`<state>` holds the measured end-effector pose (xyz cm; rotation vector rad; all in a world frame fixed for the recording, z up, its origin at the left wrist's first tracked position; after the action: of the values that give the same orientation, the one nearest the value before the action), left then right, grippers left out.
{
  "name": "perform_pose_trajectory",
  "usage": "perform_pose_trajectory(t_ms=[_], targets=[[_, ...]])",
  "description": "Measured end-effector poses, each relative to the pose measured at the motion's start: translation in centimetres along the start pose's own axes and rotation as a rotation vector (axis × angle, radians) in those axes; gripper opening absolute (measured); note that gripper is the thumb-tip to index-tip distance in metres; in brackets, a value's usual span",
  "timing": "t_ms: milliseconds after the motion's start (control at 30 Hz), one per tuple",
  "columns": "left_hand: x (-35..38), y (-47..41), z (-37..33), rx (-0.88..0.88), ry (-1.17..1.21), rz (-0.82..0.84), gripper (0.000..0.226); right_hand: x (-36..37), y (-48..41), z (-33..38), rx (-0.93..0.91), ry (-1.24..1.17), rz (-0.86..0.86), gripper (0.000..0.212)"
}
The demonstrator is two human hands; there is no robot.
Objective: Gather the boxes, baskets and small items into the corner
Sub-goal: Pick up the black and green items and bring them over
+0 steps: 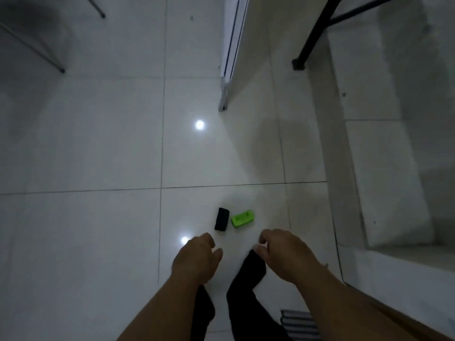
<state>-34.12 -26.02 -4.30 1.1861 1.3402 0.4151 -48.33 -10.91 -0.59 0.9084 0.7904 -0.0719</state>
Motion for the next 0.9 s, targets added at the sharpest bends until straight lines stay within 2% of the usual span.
perform_pose_trajectory(t_ms=[133,233,333,500,600,733,833,900], targets=[[6.1,-10.4,-0.7,-0.094,0.013,0.042,0.042,5.8,-11.4,-5.4,0.017,-0.04,0.053,0.041],[10.0,-18.5,-1.0,-0.129,0.011,-0.003,0.044,11.9,-18.9,-9.2,0.011,0.033,0.091,0.04],[13.1,-23.5,-0.9,-0.168,0.024,-0.04,0.047,16.5,-23.4,-11.6,-0.026,0.19,0.146,0.038],[17.7,-29.2,0.3,-0.169,-0.068,-0.102,0.055,22.1,-27.6,-13.8,-0.135,0.476,0.096,0.029],[19.4,-30.8,0.8,-0.189,-0.025,-0.074,0.049,23.3,-28.7,-14.2,-0.151,0.573,0.047,0.022],[20.0,-31.7,0.9,-0.186,-0.004,-0.084,0.038,23.1,-29.2,-14.0,-0.202,0.582,0.047,0.013],[19.0,-31.2,0.6,-0.16,0.071,-0.077,0.033,20.9,-28.6,-12.7,-0.188,0.578,0.055,0.026],[17.3,-29.6,0.3,-0.14,0.118,-0.096,0.033,18.6,-27.5,-11.3,-0.21,0.563,0.079,0.025]])
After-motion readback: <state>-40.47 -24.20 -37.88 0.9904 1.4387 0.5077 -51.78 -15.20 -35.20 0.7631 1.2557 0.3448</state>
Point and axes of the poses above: each hand's wrist, its own y-axis away from the middle knuckle, its own x-axis out of the palm, z = x × y, the point moved 1 cm from there along -y, towards the middle knuckle, and after that the axes turned 8 degrees about -x, right-handed, at the moved point
